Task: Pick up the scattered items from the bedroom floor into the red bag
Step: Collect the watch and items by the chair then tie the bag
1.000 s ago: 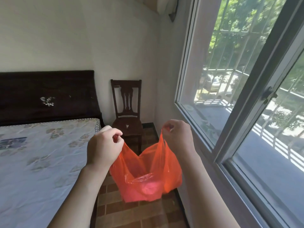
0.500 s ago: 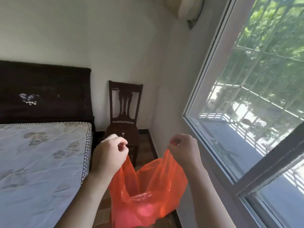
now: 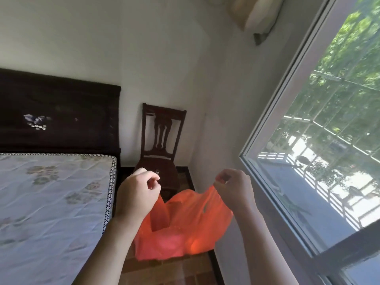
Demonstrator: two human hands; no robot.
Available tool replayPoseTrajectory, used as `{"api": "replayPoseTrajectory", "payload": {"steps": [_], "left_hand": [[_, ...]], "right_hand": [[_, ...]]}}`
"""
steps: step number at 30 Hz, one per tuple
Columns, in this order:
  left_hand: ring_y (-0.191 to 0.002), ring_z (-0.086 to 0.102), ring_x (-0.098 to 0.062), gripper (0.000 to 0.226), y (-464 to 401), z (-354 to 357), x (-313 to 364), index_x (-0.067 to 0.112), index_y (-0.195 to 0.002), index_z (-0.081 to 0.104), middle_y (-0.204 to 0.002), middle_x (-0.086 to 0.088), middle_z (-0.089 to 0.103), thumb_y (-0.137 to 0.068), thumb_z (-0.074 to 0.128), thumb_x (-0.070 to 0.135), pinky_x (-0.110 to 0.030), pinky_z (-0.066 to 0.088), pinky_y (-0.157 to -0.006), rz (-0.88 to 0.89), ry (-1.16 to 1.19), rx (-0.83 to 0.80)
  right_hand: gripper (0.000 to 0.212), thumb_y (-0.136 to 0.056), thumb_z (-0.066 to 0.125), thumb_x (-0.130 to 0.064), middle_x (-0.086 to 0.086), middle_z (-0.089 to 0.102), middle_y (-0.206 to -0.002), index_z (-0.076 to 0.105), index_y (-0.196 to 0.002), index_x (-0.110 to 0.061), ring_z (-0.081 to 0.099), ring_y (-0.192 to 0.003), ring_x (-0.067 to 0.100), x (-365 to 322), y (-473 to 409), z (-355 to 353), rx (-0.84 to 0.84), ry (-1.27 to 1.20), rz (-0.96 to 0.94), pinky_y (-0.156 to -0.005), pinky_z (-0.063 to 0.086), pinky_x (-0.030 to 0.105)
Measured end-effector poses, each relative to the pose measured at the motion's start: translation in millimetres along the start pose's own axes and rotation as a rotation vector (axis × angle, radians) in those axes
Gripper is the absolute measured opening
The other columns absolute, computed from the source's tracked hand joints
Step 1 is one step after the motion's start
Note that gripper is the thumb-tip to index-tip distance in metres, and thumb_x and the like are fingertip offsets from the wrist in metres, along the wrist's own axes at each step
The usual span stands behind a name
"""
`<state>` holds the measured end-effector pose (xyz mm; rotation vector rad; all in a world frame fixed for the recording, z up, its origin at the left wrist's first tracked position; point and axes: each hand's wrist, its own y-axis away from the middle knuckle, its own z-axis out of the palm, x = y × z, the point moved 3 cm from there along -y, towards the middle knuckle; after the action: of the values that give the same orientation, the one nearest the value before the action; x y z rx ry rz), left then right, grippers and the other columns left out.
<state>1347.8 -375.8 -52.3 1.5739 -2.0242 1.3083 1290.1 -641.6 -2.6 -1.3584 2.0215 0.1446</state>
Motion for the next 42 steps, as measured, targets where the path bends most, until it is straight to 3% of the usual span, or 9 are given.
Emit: {"api": "replayPoseTrajectory", "payload": {"steps": [6, 10, 15, 21, 29, 34, 38, 42], "left_hand": [[-0.067, 0.062, -0.014, 0.021, -26.5, 15.8, -9.6, 0.023, -0.079, 0.075, -0.08, 0.01, 0.067, -0.073, 0.074, 0.003, -0.033, 0.053, -0.057, -0.011, -0.022, 0.031], [-0.068, 0.063, -0.014, 0.021, -47.5, 34.0, -15.2, 0.023, -0.081, 0.075, -0.081, 0.011, 0.067, -0.074, 0.074, 0.003, -0.034, 0.055, -0.057, -0.044, -0.064, 0.044], [-0.066, 0.061, -0.014, 0.023, -80.8, 70.6, -13.3, 0.023, -0.08, 0.075, -0.079, 0.011, 0.065, -0.073, 0.074, 0.002, -0.034, 0.054, -0.057, -0.102, -0.125, 0.076], [-0.062, 0.055, -0.009, 0.022, -101.1, 103.9, -21.3, 0.022, -0.08, 0.076, -0.078, 0.011, 0.063, -0.073, 0.076, 0.001, -0.029, 0.051, -0.059, -0.178, -0.213, 0.138], [-0.063, 0.059, -0.006, 0.023, -89.6, 107.9, -45.6, 0.021, -0.077, 0.074, -0.078, 0.013, 0.066, -0.07, 0.077, -0.001, -0.032, 0.055, -0.062, -0.308, -0.278, 0.148], [-0.061, 0.058, -0.01, 0.026, -101.2, 116.2, -64.2, 0.024, -0.076, 0.074, -0.077, 0.011, 0.065, -0.068, 0.077, 0.0, -0.032, 0.055, -0.062, -0.329, -0.286, 0.138], [-0.062, 0.057, -0.01, 0.027, -113.5, 119.0, -81.1, 0.025, -0.075, 0.073, -0.075, 0.012, 0.062, -0.066, 0.077, -0.001, -0.03, 0.053, -0.062, -0.317, -0.267, 0.114], [-0.064, 0.059, -0.009, 0.027, -120.8, 123.4, -112.5, 0.026, -0.077, 0.074, -0.079, 0.012, 0.066, -0.068, 0.076, 0.001, -0.031, 0.055, -0.064, -0.316, -0.233, 0.065]], "right_hand": [[0.011, -0.074, 0.061, -0.01, 0.001, 0.07, -0.073, 0.071, -0.072, -0.016, 0.065, -0.072, 0.025, -2.4, -41.3, 20.4, -0.047, -0.026, -0.01, -0.063, 0.057, 0.038], [0.018, -0.074, 0.061, -0.01, -0.009, 0.07, -0.074, 0.072, -0.071, -0.024, 0.066, -0.07, 0.012, 5.3, -78.7, 38.0, -0.106, -0.059, -0.016, -0.062, 0.057, 0.031], [0.021, -0.074, 0.059, -0.009, -0.01, 0.066, -0.068, 0.066, -0.064, -0.027, 0.061, -0.059, 0.009, 23.3, -140.2, 64.9, -0.205, -0.087, -0.054, -0.05, 0.042, 0.021], [0.02, -0.074, 0.061, -0.013, -0.011, 0.071, -0.076, 0.075, -0.077, -0.026, 0.066, -0.07, 0.007, 49.5, -206.7, 107.2, -0.344, -0.121, -0.094, -0.064, 0.058, 0.028], [0.02, -0.068, 0.057, -0.019, -0.01, 0.071, -0.069, 0.073, -0.073, -0.03, 0.067, -0.062, 0.012, 54.0, -233.2, 176.9, -0.539, -0.115, -0.129, -0.058, 0.057, 0.028], [0.02, -0.069, 0.059, -0.016, -0.009, 0.071, -0.071, 0.073, -0.073, -0.03, 0.067, -0.062, 0.012, 56.0, -239.2, 186.8, -0.563, -0.104, -0.132, -0.055, 0.051, 0.023], [0.02, -0.075, 0.059, -0.015, -0.009, 0.069, -0.064, 0.07, -0.068, -0.031, 0.066, -0.056, 0.009, 54.8, -239.4, 192.7, -0.532, -0.089, -0.121, -0.055, 0.054, 0.023], [0.02, -0.08, 0.062, -0.014, -0.012, 0.07, -0.072, 0.074, -0.075, -0.029, 0.065, -0.067, 0.005, 51.9, -236.4, 204.5, -0.469, -0.064, -0.109, -0.062, 0.055, 0.026]]}}
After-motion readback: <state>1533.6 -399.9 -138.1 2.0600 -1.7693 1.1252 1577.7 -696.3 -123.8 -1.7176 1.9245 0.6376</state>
